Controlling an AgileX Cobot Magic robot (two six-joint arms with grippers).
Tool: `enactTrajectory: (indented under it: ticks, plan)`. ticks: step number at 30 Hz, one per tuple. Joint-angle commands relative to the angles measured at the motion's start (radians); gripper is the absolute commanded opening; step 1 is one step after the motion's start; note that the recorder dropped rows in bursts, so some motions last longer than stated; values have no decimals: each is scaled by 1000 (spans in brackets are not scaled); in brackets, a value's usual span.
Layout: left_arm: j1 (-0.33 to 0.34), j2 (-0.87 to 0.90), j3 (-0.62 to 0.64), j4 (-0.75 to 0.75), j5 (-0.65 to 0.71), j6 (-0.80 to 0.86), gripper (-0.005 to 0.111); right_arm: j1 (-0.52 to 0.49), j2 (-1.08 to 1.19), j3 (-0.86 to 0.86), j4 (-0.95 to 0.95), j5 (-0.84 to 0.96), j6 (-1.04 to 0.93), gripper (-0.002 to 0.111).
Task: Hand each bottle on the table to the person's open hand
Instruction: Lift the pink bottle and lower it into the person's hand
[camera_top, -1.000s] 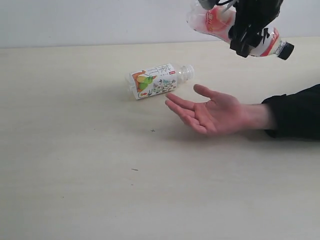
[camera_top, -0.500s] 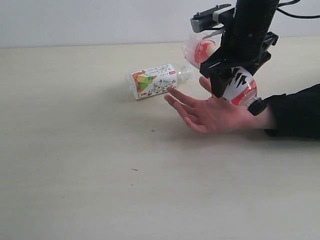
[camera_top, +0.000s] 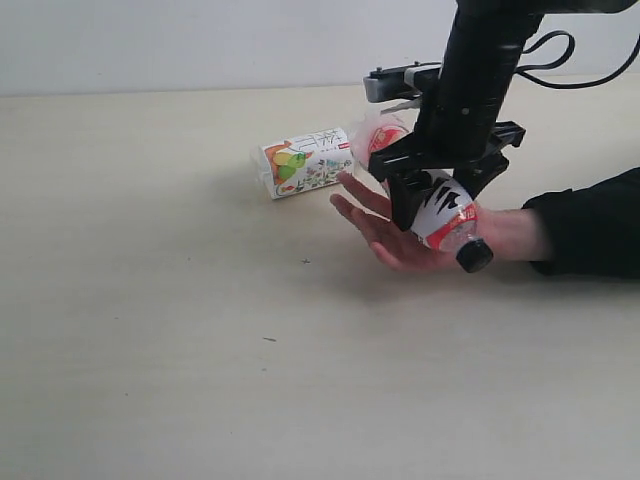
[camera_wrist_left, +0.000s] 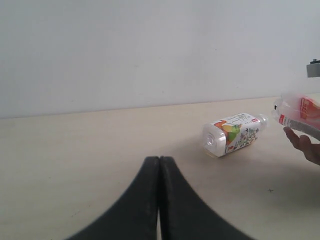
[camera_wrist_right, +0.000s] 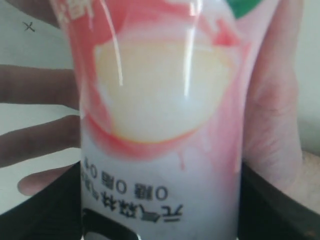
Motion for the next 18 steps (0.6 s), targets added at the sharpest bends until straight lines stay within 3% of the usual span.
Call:
enactTrajectory:
  ticks: [1, 12, 18]
  plan:
    - [0, -6, 0, 0, -4, -7, 0, 0, 0, 3, 2, -5, 6, 6]
    - [0, -6, 0, 0, -4, -7, 0, 0, 0, 3, 13, -5, 6, 63]
    - [0, -6, 0, 0, -4, -7, 0, 0, 0, 3, 15, -5, 6, 79]
